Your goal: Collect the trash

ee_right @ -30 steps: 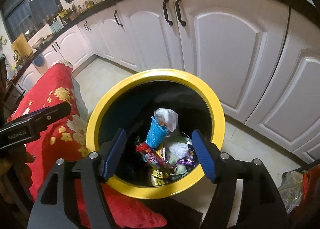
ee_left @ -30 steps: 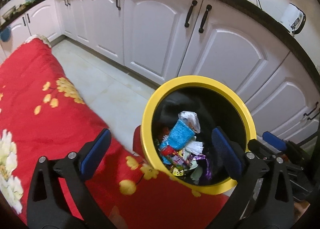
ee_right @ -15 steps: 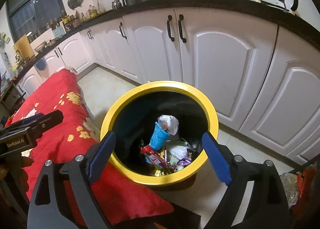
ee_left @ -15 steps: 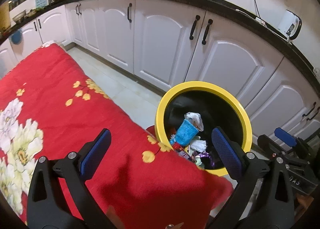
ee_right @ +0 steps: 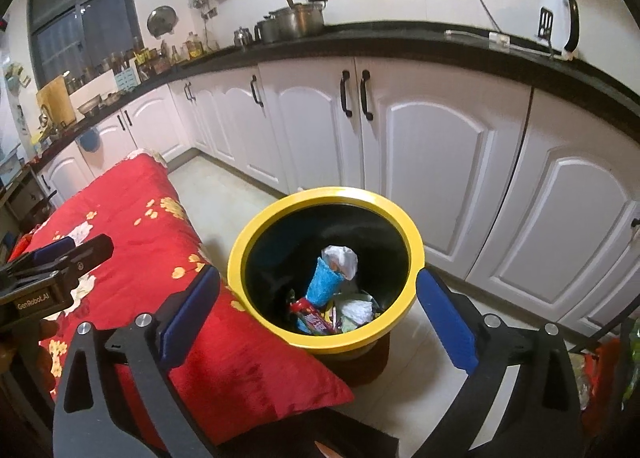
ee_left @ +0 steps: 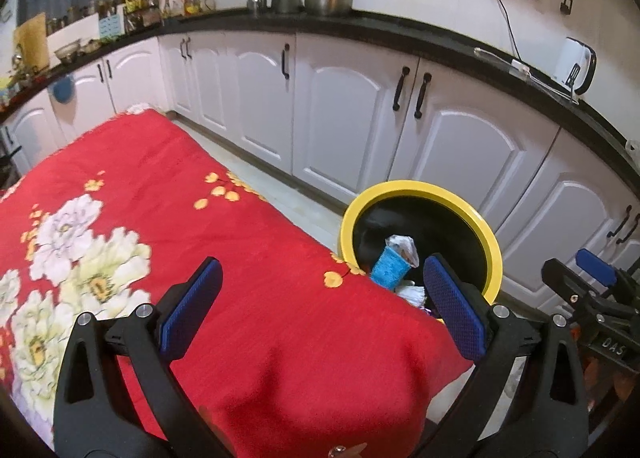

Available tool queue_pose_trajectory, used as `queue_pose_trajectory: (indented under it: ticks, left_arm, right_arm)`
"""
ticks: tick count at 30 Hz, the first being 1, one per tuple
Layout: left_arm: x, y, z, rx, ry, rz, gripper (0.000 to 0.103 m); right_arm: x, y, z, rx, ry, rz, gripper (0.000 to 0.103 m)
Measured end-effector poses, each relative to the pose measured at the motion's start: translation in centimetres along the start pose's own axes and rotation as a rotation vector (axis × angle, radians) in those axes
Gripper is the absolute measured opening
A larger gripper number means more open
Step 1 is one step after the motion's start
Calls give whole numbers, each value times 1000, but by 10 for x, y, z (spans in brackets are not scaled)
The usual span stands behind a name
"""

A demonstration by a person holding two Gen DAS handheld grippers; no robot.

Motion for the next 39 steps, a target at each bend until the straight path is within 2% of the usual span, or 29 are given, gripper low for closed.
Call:
queue_pose_trajectory:
  ticks: [7,16,25,34,39]
  left_arm:
    - [35,13,-11,4,-29,77,92]
    - [71,40,-16,-17,-49,184,93]
    - [91,63,-9,-26,-20,255,93]
    - [100,92,-19,10,-37,290,93]
    - [100,103,-22,31,-33,283,93]
  right_arm:
    - [29,11,-7,17,10,56,97]
    - [72,26,-12,41,14,183,97]
    - [97,40,-23,53,-17,289,97]
    - [119,65,-41,115,-46,400,97]
    - [125,84,-56,174,-71,450,97]
Point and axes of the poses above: each gripper's, at about its wrist camera, not at the fingertips, and x roughly against the way its jaws point, z to its right, y to its underside, the point moved 6 cm from there along -x, roughly the way its jaws point, and after that the axes turned 3 degrees about z, right-handed, at the moved point
